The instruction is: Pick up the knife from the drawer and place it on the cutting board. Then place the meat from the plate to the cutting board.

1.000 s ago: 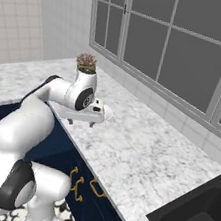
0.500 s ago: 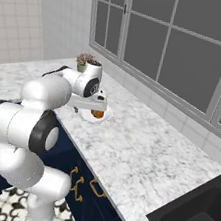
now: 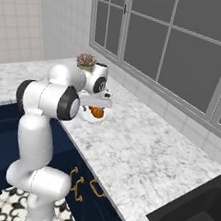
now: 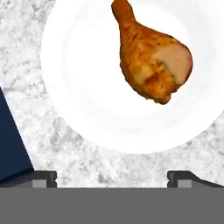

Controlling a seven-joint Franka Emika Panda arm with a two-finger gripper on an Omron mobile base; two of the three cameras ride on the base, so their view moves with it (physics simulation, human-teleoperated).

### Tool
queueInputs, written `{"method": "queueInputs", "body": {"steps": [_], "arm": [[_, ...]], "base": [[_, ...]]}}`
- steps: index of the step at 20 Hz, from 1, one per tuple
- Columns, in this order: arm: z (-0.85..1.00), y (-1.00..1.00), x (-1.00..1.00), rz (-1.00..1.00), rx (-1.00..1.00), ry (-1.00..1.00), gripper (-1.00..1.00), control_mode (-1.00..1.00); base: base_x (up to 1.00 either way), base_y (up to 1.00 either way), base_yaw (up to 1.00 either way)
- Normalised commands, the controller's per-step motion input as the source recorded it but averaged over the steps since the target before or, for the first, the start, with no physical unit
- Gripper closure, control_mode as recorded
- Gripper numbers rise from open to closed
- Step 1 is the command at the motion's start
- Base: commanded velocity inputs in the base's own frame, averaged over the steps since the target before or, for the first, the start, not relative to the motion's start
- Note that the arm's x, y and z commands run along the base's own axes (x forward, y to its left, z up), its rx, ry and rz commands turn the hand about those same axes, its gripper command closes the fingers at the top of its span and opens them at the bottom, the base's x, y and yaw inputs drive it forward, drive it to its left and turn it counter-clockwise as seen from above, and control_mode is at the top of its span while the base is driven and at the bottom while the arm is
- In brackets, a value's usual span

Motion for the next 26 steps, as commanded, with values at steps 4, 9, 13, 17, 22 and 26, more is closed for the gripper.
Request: {"method": "queueInputs", "body": {"steps": [4,9,13,17,22,26], "arm": [[-0.56,0.05,0.79,0.21,-0.05,0.0,-1.0,-1.0],[-0.51,0.0,0.52,0.22,-0.02,-0.02,-1.0,-1.0],[-0.47,0.0,0.47,0.19,-0.01,-0.08,-1.0,-1.0],[-0.51,0.08,0.08,0.19,-0.04,-0.13,-1.0,-1.0],[-0.6,0.06,-0.39,0.19,-0.01,-0.05,-1.0,-1.0],[-0.58,0.0,-0.15,0.21,0.0,0.0,-1.0,-1.0]], "base": [[0.0,0.0,0.0],[0.0,0.0,0.0],[0.0,0.0,0.0],[0.0,0.0,0.0],[0.0,0.0,0.0],[0.0,0.0,0.0]]}}
